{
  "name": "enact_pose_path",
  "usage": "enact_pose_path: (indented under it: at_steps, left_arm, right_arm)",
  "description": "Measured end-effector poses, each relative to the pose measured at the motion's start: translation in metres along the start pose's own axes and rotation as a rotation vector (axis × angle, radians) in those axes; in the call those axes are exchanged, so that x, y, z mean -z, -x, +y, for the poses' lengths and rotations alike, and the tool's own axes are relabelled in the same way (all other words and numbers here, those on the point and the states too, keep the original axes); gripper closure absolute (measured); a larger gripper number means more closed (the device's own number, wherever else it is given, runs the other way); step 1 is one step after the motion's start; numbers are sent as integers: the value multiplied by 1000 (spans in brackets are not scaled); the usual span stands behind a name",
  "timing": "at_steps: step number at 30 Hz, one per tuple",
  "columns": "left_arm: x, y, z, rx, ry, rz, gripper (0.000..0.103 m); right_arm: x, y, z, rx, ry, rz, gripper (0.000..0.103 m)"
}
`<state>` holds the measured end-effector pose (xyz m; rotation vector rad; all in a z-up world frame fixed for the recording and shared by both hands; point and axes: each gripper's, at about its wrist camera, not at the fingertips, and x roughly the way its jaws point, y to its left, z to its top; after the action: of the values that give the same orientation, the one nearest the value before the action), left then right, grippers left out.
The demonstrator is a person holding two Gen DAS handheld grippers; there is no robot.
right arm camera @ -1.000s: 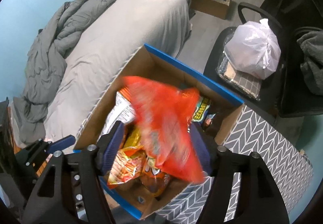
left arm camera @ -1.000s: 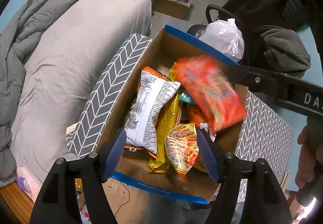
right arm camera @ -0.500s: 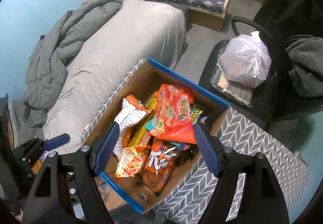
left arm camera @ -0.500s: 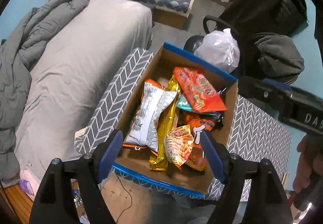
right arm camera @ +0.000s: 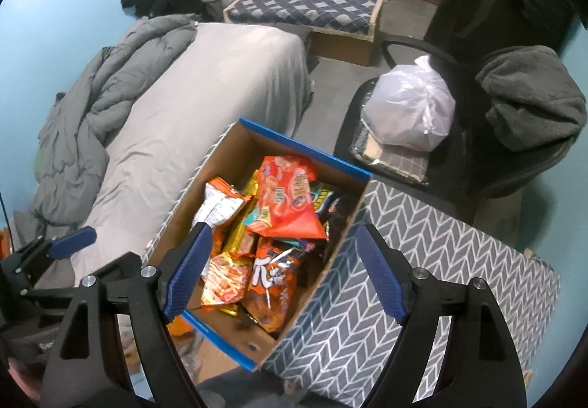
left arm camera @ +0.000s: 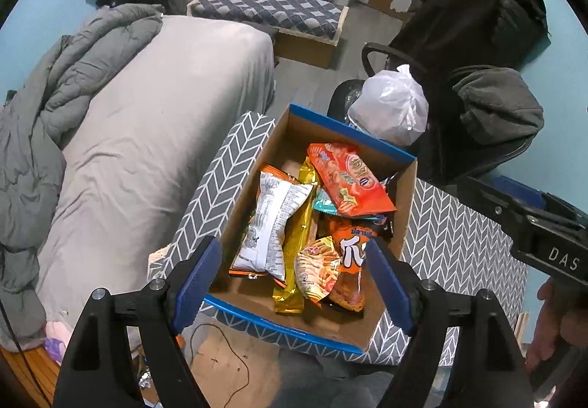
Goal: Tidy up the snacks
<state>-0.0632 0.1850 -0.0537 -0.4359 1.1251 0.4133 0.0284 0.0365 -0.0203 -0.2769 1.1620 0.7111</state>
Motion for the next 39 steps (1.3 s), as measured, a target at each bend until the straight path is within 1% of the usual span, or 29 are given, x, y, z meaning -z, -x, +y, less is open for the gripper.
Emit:
enact_pose_path:
  at_steps: [4,10,15,28,39]
  left_arm:
    - [0,11,-7,-5,-26,-24,15]
    - [-1,24,-16,1,-51,-45,15]
    - [-2,32,-21,10,-58,-57,15]
    - [-3,36,-27,24,-63,-50,14]
    - [-4,36,-33,25,-68,-36,14]
  right_arm:
    - [5,13,-4,-2,-24,-25,22]
    - [12,29,-6,16,-41,-56,21]
    - [16,37,-10,27,-50,-65,21]
    - [24,46,-19,29,-86,-69,21]
    - [26,47,-22,29,-86,-66,21]
